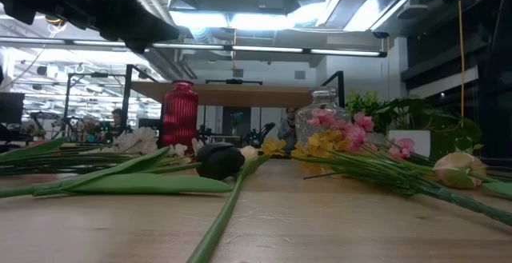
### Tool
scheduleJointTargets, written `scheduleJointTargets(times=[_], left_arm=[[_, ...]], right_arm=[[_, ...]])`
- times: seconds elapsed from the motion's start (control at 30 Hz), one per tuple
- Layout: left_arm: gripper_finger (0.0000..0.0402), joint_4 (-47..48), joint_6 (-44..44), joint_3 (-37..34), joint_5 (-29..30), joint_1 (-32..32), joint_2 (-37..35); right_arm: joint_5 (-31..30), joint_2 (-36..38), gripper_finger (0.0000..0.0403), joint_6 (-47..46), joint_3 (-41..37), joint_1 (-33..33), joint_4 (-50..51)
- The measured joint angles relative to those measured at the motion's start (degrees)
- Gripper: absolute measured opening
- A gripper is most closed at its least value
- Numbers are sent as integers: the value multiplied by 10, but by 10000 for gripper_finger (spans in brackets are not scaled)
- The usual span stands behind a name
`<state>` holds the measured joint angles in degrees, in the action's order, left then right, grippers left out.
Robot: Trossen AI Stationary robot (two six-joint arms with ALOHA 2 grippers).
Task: Pick and place flowers into a vace then onto a shelf
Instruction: Put the pink flowers into the transparent flower vase
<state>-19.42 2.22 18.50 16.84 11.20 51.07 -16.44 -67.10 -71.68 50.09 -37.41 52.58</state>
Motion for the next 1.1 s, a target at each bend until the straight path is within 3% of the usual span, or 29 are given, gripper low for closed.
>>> scheduleJointTargets(times=[0.37, 0.7, 1.1], left_arm=[[4, 3, 0, 0, 0, 0, 0], [4, 3, 0, 0, 2, 0, 0], [4, 4, 0, 0, 2, 0, 0]], right_arm=[[2, -97, 277, -2, 0, -6, -1], [11, -165, 276, -60, 0, -22, -38], [11, -240, 243, -61, 0, -21, -81]])
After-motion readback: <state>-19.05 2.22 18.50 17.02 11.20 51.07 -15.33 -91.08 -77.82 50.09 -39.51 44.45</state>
